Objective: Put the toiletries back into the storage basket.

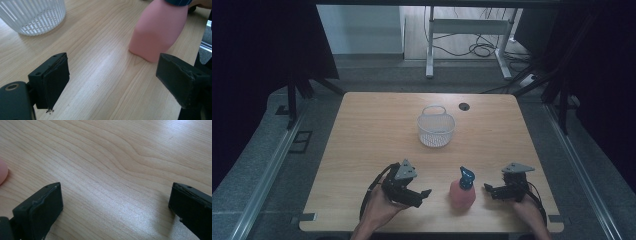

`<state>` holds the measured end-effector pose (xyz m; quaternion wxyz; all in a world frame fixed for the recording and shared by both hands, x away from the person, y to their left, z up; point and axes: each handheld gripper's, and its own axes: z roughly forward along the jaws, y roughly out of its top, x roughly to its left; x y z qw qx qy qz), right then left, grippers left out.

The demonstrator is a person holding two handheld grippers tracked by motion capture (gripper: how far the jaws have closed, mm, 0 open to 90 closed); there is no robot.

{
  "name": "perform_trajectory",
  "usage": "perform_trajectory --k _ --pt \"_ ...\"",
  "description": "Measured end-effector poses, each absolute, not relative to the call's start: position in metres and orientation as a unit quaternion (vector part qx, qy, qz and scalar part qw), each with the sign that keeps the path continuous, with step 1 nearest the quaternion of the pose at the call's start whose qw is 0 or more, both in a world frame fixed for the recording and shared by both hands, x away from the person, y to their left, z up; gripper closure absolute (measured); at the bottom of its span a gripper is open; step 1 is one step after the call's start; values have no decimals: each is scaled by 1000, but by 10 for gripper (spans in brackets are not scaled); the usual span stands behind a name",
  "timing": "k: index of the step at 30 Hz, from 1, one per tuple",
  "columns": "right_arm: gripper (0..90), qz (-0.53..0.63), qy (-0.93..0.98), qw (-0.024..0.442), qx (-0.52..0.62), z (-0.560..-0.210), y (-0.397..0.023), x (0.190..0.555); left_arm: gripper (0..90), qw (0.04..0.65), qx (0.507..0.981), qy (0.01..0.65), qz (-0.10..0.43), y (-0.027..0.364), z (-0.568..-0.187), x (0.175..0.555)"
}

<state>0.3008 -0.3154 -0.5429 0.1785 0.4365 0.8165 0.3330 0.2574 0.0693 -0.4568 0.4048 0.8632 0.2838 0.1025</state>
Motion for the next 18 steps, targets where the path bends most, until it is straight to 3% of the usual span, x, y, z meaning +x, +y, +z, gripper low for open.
perform_trajectory --k 18 --pt "0 333 817 178 436 -543 -315 301 148 414 871 248 88 31 -449 264"
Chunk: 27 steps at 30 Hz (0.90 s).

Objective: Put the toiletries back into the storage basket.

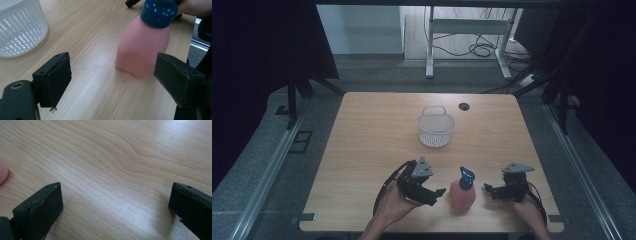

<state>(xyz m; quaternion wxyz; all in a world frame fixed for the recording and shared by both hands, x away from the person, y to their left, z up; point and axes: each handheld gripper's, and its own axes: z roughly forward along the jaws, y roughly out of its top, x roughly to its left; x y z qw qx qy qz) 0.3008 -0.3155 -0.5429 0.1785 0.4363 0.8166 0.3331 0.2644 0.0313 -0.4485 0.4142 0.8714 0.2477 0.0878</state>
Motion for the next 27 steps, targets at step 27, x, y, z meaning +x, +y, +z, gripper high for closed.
perform_trajectory --k 27 --pt "0 333 817 179 436 -543 -316 301 300 439 874 196 64 -19 -439 270"
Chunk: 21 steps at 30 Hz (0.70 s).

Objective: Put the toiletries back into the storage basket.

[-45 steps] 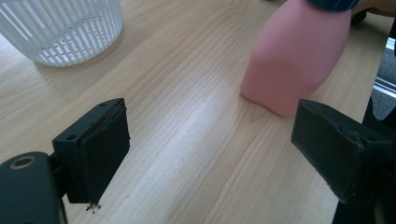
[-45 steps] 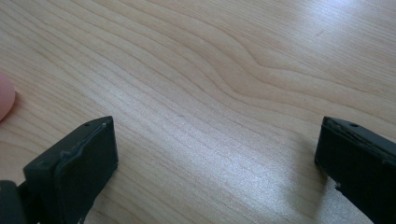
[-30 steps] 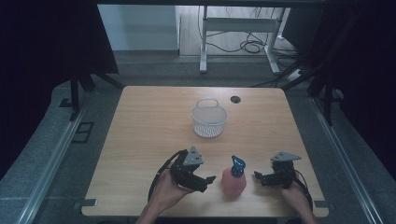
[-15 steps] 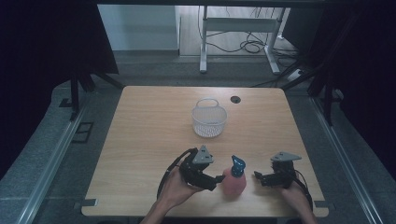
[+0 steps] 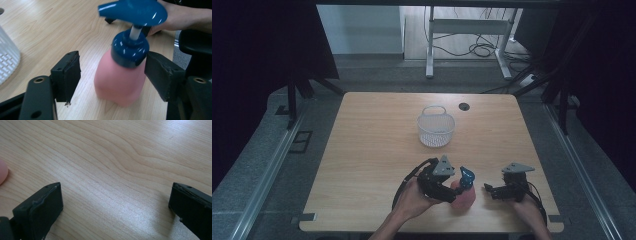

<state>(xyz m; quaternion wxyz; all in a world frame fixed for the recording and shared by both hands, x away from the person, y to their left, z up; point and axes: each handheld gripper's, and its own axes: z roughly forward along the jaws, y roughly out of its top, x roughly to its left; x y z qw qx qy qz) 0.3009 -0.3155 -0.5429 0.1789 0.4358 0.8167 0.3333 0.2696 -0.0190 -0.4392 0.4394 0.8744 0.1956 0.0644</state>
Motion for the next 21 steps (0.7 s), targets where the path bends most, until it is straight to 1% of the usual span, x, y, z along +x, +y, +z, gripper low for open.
perform_trajectory --k 7,12,16,17,18,19,21 --pt "0 334 817 178 434 -543 -316 301 378 437 879 181 63 -33 -439 271" --pt "0 334 818 178 434 -543 -315 301 420 441 878 177 54 -39 -440 272" --pt "0 334 818 178 433 -543 -315 301 474 440 880 172 50 -45 -441 272" --pt "0 334 818 178 433 -543 -315 301 474 443 878 175 47 -47 -442 272" --pt "0 334 818 178 433 -543 -315 301 505 441 880 173 49 -47 -442 272" --pt "0 334 818 178 433 -543 -315 301 517 442 879 173 47 -48 -442 272" --pt "0 334 818 177 433 -543 -315 301 520 443 878 177 48 -48 -442 272"
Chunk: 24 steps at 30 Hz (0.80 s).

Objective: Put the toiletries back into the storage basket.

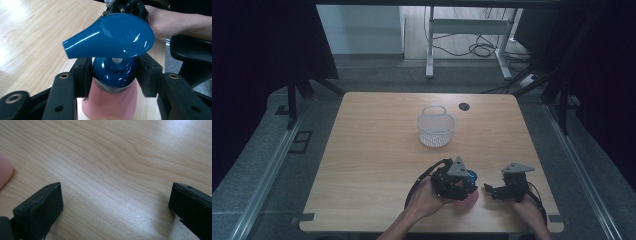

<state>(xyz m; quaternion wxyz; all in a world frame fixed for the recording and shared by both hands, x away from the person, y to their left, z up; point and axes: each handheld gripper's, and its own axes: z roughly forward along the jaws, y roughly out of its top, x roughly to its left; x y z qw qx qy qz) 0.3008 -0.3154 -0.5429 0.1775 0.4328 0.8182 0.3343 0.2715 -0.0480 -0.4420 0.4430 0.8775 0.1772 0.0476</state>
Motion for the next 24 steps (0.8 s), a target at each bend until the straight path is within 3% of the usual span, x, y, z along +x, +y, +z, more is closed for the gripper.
perform_trajectory --k 24 --pt "0 334 820 176 431 -543 -315 301 531 423 881 196 79 -39 -421 285"
